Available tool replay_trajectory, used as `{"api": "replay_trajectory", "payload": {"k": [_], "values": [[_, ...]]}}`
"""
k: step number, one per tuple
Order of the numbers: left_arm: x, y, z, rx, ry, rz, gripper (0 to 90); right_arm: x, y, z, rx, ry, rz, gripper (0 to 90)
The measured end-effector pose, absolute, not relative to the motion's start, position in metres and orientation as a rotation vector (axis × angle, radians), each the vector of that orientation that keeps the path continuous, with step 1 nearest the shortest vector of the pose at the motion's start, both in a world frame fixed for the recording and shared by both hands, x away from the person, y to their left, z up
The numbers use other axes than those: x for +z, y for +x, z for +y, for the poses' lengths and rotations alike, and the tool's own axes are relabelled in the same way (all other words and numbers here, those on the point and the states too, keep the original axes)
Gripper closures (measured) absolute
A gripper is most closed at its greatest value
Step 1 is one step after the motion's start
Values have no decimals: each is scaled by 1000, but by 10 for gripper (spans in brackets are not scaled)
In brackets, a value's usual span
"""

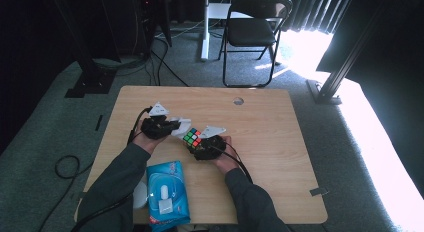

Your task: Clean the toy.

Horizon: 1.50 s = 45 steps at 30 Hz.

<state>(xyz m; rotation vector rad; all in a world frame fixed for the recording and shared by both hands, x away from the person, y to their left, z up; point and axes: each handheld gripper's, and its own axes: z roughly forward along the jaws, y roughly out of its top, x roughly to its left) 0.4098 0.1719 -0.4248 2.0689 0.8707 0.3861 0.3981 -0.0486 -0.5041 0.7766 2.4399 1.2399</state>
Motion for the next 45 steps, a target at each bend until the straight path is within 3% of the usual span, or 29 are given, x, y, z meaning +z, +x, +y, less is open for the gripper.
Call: {"api": "replay_trajectory", "payload": {"k": [45], "values": [[-445,395,130,268,2137,709,869,-505,409,-44,1259,875,2426,339]]}}
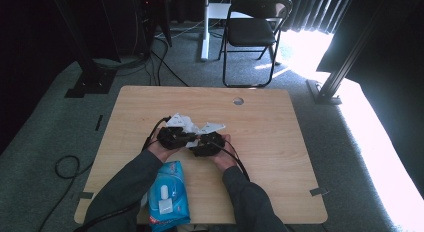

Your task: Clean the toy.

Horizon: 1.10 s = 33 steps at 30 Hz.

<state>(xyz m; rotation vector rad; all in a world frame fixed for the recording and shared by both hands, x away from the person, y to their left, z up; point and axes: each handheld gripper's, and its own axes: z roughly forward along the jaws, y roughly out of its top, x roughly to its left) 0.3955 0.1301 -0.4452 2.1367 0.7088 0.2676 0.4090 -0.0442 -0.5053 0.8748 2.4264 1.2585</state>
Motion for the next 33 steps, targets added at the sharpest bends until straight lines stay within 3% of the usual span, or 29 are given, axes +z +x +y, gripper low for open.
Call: {"api": "replay_trajectory", "payload": {"k": [33], "values": [[-443,409,142,324,2091,791,869,-504,396,-33,1326,760,2470,340]]}}
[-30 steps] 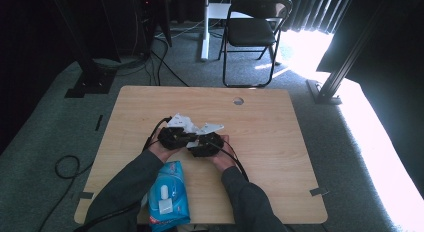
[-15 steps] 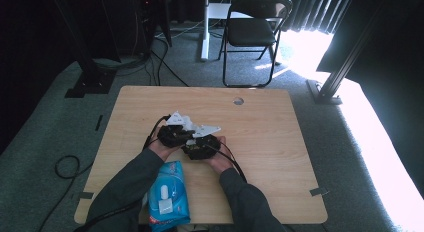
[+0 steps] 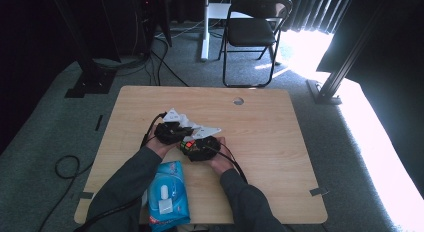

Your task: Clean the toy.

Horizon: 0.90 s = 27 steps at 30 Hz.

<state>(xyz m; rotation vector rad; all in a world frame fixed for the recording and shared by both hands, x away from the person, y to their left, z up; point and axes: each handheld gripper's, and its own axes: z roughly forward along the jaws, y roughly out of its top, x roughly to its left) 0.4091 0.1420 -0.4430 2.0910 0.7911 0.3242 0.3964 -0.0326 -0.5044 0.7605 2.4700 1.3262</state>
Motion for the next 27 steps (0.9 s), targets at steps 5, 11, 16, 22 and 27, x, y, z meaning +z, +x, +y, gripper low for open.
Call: {"api": "replay_trajectory", "payload": {"k": [5,11,16,22,27], "values": [[-442,409,144,337,2084,800,869,-503,397,-36,1327,762,2462,340],[-440,407,149,347,2078,810,867,-503,398,-41,1332,782,2449,340],[-438,403,152,355,2088,803,867,-502,399,-46,1324,792,2437,341],[-440,397,150,352,2095,782,864,-502,400,-48,1308,802,2433,340],[-441,393,145,334,2103,757,864,-503,401,-48,1304,810,2431,341]]}}
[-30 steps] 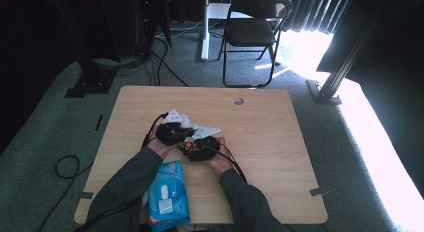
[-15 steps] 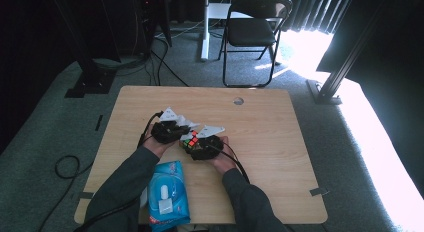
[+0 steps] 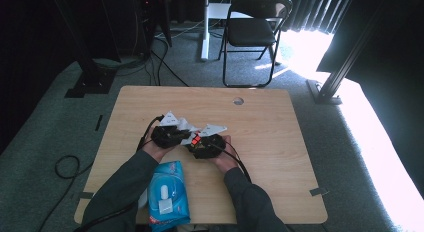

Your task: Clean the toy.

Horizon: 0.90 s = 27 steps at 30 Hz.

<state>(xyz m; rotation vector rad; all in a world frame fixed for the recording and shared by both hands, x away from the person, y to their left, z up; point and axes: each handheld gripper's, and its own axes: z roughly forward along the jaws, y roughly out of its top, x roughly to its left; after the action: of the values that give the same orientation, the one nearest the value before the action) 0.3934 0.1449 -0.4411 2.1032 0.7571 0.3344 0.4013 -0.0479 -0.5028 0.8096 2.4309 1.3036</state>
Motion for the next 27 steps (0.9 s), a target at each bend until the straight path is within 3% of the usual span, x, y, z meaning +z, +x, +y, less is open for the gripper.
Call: {"api": "replay_trajectory", "payload": {"k": [13,27], "values": [[-443,390,135,255,2132,682,846,-505,402,-48,1295,817,2428,340],[-440,394,151,360,2164,745,875,-505,401,-62,1298,837,2405,340]]}}
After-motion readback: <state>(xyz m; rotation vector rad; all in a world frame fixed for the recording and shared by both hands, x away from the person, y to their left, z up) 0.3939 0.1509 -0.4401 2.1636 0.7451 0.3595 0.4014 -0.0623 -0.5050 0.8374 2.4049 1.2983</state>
